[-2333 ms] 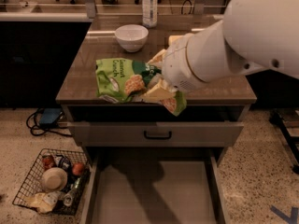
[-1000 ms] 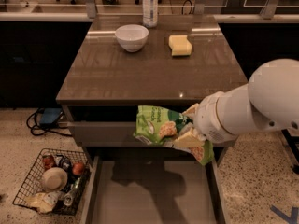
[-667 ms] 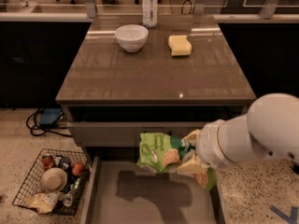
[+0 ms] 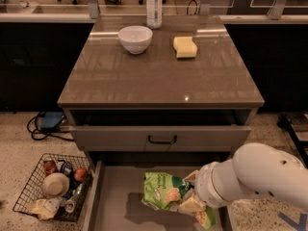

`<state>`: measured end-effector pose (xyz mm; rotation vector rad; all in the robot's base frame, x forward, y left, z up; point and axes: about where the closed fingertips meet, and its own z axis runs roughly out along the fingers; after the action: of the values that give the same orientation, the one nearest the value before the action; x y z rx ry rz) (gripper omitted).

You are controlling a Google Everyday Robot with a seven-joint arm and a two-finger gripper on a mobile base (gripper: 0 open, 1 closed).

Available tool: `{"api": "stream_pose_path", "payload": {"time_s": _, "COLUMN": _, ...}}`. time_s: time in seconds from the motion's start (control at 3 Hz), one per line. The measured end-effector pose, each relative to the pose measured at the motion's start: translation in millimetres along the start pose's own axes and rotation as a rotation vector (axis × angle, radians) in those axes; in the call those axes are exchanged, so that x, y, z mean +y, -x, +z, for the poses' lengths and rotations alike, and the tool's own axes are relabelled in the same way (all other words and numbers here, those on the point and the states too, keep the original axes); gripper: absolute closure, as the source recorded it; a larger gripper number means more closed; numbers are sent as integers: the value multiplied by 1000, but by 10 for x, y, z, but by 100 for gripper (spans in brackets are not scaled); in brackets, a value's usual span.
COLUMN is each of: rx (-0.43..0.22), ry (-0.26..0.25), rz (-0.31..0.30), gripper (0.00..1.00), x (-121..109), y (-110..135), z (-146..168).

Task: Place green rice chip bag into middle drawer

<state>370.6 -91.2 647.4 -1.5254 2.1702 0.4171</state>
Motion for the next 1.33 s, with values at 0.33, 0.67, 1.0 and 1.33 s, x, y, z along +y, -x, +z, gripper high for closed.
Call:
{"api": "stream_pose_path", "payload": {"time_s": 0.33, "rx": 0, "ry": -1, "rz": -2, "gripper": 100, "x": 0, "y": 6, "z": -2}}
{"api": "stream_pose_path", "payload": {"time_s": 0.67, "rx": -22, "ry": 10, "rz": 8, "gripper": 100, "x": -130, "y": 50, "z": 329}}
{"api": "stream_pose_path", "payload": {"time_s": 1.0, "rx": -112, "ry": 59, "rz": -8, "gripper": 100, "x": -328, "y": 204, "z": 1337}}
{"api": "stream_pose_path", "payload": {"time_s": 1.33, "rx": -147, "ry": 91, "rz": -38, "gripper": 100, "x": -346, "y": 387, "z": 1968}}
